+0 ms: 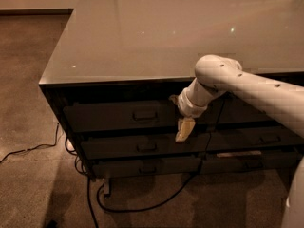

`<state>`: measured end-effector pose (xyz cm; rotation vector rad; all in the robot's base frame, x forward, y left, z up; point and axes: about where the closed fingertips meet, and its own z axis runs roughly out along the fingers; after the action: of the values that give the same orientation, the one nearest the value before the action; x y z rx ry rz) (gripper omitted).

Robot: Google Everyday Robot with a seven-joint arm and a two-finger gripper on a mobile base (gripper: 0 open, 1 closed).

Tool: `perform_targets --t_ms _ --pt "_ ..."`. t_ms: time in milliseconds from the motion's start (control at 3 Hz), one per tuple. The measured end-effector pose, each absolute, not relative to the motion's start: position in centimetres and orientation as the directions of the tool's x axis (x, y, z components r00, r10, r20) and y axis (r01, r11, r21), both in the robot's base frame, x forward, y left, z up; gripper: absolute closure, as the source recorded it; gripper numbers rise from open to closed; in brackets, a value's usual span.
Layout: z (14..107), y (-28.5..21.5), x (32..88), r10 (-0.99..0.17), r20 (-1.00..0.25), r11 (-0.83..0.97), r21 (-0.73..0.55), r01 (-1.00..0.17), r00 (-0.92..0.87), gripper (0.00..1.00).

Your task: Open top drawer

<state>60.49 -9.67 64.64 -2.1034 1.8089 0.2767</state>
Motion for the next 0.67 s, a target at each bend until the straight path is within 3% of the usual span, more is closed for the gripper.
perform_targets --t_ms 667 --pt "66.26 -9.04 57.48 -0.909 -0.366 -0.158 -0.144 -0.977 0.201 0.65"
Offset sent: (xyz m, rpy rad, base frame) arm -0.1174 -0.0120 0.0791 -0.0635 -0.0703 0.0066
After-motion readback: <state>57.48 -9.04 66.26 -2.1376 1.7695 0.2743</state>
